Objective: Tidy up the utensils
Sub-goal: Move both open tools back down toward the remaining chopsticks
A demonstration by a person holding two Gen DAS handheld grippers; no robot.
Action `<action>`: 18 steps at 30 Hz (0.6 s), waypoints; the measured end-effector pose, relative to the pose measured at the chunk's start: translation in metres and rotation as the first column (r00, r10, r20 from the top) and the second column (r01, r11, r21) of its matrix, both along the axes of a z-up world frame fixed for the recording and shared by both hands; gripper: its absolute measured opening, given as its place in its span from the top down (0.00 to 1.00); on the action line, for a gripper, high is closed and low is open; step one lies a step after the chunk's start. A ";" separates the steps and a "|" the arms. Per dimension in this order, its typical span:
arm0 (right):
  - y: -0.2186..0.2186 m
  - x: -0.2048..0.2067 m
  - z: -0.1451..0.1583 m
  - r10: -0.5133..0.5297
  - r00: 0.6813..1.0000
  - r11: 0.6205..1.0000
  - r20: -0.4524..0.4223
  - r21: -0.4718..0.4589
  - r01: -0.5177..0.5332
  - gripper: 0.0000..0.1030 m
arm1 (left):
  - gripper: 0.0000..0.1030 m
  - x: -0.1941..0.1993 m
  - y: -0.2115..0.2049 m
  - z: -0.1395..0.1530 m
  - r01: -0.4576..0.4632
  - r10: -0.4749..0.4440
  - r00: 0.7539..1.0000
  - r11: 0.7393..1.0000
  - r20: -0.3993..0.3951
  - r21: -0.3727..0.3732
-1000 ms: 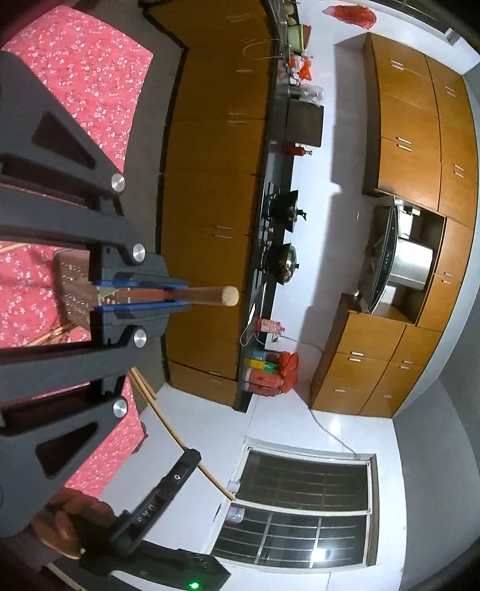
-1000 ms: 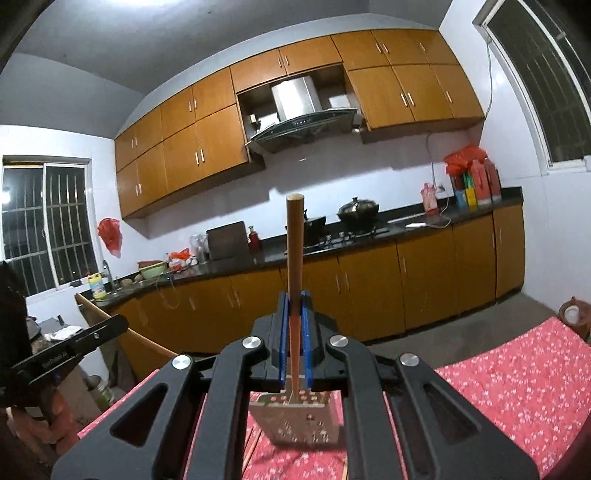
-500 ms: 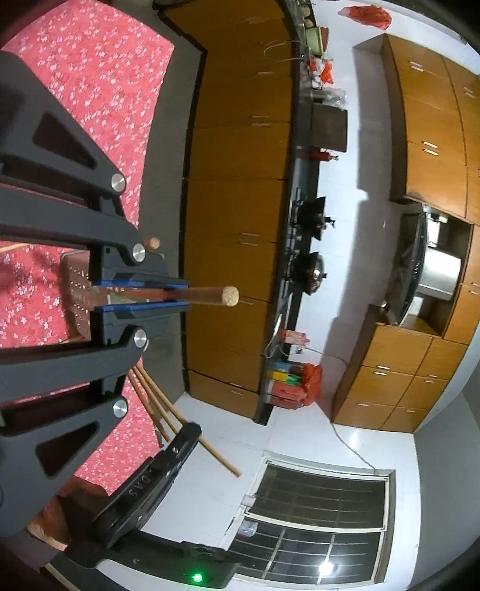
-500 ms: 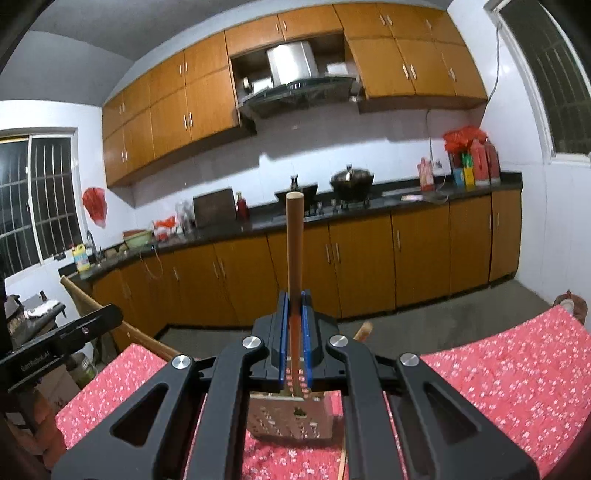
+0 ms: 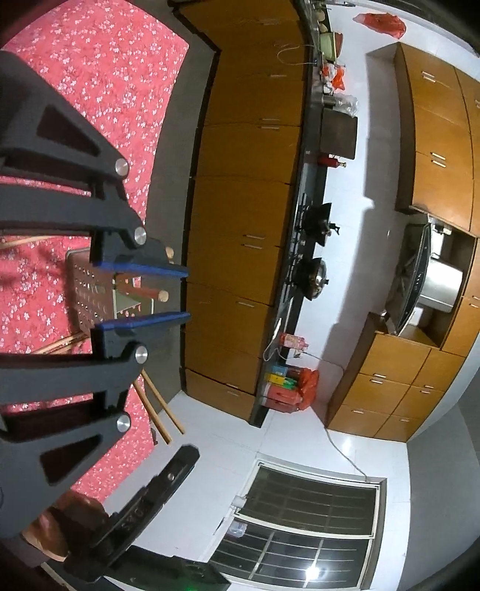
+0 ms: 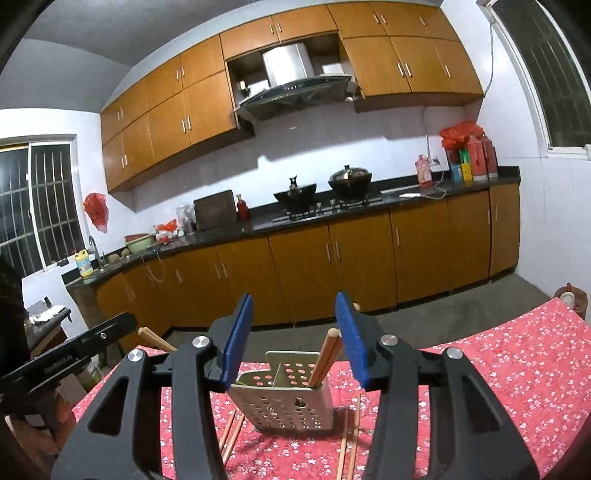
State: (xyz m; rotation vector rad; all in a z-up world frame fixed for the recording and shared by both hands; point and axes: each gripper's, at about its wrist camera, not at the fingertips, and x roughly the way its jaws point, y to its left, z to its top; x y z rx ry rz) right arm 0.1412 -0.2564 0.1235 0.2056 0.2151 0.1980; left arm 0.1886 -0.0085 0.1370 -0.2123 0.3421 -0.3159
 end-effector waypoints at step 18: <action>-0.022 0.028 -0.174 -0.043 0.828 0.998 -0.559 -0.058 0.012 0.81 | 0.68 -0.014 0.043 -0.145 -0.117 0.183 0.923 0.972 -0.340 0.206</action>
